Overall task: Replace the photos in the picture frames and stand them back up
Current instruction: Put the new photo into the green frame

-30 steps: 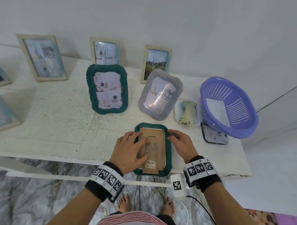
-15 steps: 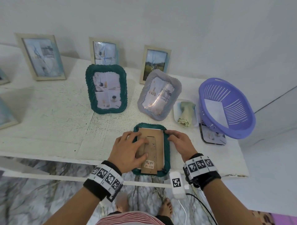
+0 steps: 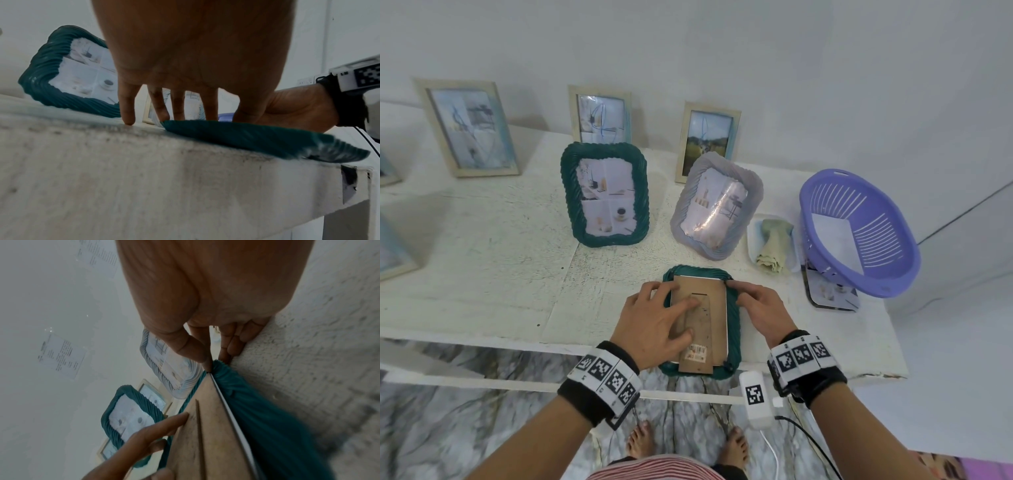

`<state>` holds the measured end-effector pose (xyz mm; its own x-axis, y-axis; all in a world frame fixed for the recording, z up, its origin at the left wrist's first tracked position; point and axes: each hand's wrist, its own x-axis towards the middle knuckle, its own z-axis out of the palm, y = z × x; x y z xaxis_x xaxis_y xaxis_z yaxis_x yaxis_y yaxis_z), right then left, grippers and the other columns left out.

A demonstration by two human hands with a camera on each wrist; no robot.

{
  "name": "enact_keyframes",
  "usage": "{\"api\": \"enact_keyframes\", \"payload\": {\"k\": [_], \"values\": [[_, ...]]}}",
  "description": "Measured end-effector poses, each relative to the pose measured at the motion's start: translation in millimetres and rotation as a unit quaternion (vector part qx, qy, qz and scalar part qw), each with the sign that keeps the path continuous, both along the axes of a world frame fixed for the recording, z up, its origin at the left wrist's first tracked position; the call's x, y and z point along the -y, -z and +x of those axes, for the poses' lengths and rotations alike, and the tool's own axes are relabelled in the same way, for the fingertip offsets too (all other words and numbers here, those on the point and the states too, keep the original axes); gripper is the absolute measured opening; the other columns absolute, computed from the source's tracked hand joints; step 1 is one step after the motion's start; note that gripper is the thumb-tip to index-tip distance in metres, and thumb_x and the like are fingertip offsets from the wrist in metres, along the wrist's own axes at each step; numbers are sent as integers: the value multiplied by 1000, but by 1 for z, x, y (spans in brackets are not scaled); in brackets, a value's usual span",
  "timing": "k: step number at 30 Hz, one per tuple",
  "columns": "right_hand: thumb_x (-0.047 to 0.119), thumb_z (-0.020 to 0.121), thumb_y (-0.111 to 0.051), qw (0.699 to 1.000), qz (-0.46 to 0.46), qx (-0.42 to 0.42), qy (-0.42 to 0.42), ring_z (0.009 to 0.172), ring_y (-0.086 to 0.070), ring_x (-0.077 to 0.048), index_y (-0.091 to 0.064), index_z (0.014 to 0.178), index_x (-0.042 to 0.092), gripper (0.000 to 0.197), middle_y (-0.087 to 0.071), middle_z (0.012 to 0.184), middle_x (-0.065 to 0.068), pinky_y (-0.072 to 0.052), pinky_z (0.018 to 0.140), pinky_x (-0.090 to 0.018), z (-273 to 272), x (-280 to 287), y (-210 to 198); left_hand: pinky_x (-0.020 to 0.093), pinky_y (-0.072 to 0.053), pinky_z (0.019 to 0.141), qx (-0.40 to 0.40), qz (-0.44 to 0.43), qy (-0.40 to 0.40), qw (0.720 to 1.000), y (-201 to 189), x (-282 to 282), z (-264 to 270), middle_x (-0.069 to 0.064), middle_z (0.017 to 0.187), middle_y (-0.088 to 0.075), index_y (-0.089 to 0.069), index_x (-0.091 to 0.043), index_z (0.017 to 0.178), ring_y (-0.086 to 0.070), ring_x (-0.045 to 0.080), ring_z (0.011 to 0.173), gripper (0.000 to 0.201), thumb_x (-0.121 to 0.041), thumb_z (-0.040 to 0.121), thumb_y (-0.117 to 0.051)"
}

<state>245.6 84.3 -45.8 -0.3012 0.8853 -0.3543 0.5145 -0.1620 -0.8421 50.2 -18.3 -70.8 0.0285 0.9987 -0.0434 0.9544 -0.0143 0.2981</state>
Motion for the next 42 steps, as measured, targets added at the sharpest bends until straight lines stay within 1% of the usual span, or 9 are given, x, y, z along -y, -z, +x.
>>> {"api": "enact_keyframes", "payload": {"k": [3, 6, 11, 14, 18, 22, 33, 38, 42], "values": [[-1, 91, -47, 999, 25, 31, -24, 98, -54, -9, -63, 124, 9, 38, -63, 108, 1, -40, 91, -17, 0, 3, -5, 47, -46, 88, 1, 4, -1, 1000, 1, 1, 0, -2, 138, -47, -49, -46, 131, -39, 25, 125, 55, -62, 79, -41], [0, 91, -47, 995, 62, 60, -42, 88, -52, -9, -64, 122, 12, 38, -62, 102, 0, -40, 80, -14, -1, 3, -4, 47, -46, 89, 5, 6, 3, 1000, 1, 1, 0, -1, 138, -48, -49, -46, 131, -40, 26, 125, 55, -61, 79, -42], [21, 91, -53, 975, 116, 172, -76, 106, -49, -26, -54, 133, 25, 42, -49, 113, -8, -41, 100, -40, -4, 11, 9, 47, -43, 93, 8, 0, 10, 1000, 2, 1, -2, -3, 142, -43, -45, -46, 135, -36, 25, 129, 57, -63, 81, -38], [47, 89, -48, 948, 165, 234, -137, 120, -36, -28, -35, 145, 34, 59, -38, 133, -9, -37, 102, -40, -8, 35, 8, 45, -41, 98, 28, -7, 6, 1000, 4, 0, -5, -7, 146, -37, -41, -44, 139, -30, 20, 132, 62, -66, 82, -36], [69, 74, -24, 920, 211, 288, -159, 124, -30, -28, -34, 142, 44, 74, -27, 148, -10, -34, 103, -40, -13, 53, 10, 39, -38, 102, 131, -11, -16, 991, 5, -3, -14, -11, 143, -40, -43, -34, 140, -32, 12, 129, 71, -68, 79, -32], [69, 71, -25, 919, 224, 290, -145, 120, -33, -28, -39, 140, 43, 75, -33, 144, -9, -36, 101, -39, -14, 51, 14, 29, -39, 98, 211, 23, -103, 972, 7, -13, -21, -2, 136, -42, -49, -22, 137, -41, 17, 122, 75, -65, 78, -31], [68, 74, -27, 918, 233, 288, -138, 118, -33, -27, -41, 140, 40, 73, -34, 144, -8, -37, 99, -39, -14, 52, 18, 36, -33, 103, 60, -53, -74, 994, 3, -18, -15, -2, 148, -33, -29, -25, 150, -33, 20, 130, 93, -72, 72, -10], [63, 78, -34, 923, 241, 267, -138, 116, -33, -30, -45, 139, 36, 68, -35, 144, -14, -38, 99, -39, -15, 52, 23, 38, -28, 105, 182, -56, -126, 974, 3, -22, -14, -4, 141, -38, -40, -27, 145, -34, 19, 127, 95, -78, 67, -22], [61, 78, -36, 923, 249, 257, -140, 115, -33, -29, -47, 138, 33, 67, -36, 142, -14, -37, 98, -38, -15, 51, 23, 37, -26, 106, 194, -62, -128, 971, 1, -24, -17, -4, 137, -40, -43, -31, 144, -33, 19, 127, 93, -79, 67, -22]]}}
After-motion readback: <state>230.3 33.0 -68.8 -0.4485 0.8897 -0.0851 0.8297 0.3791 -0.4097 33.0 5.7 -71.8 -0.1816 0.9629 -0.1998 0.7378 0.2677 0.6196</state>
